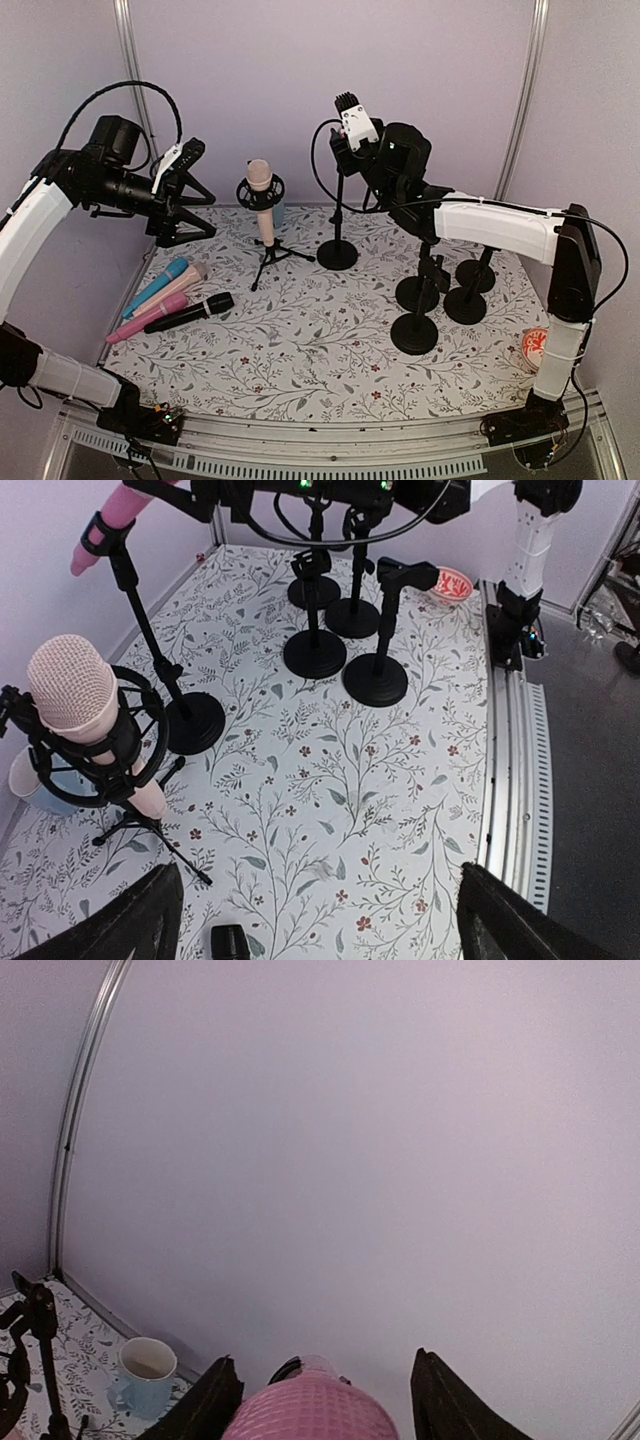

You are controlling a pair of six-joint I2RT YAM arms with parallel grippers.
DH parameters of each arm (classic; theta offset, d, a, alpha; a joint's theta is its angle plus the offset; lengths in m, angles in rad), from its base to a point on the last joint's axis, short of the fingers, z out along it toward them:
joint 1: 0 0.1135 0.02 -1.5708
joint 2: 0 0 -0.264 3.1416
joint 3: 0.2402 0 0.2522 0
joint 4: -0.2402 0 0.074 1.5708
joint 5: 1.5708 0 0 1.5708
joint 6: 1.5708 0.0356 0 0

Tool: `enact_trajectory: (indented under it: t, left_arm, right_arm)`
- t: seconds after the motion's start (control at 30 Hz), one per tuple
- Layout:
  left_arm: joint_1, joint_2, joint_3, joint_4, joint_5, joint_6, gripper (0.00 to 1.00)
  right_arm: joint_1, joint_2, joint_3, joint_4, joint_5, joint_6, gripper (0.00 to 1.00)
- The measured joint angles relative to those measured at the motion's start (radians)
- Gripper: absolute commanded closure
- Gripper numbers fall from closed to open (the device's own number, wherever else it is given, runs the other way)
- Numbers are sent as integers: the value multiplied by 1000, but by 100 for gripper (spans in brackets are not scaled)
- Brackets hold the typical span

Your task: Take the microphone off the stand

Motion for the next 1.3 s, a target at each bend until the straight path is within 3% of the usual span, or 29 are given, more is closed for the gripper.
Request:
enact_trajectory:
  t: [0.13, 0.27, 0.7, 1.03, 1.3]
  left_arm:
    - [0, 0, 0, -2, 6, 0, 4]
    - [0, 2, 0, -2, 11, 0, 4]
    - [0, 11, 1, 3, 39, -21, 5]
    - [-2, 8, -23, 47, 66, -64, 9]
    - [-31, 5, -79, 123, 95, -144, 15]
  right_arm:
    - [0, 2, 0, 18, -3, -34, 76]
    - [0, 0, -4, 18, -5, -56, 86]
    - [32, -219, -168, -72, -82, -26, 90]
    - [171, -345, -257, -96, -173, 85, 99]
    - [309, -372, -321, -84, -162, 129, 100]
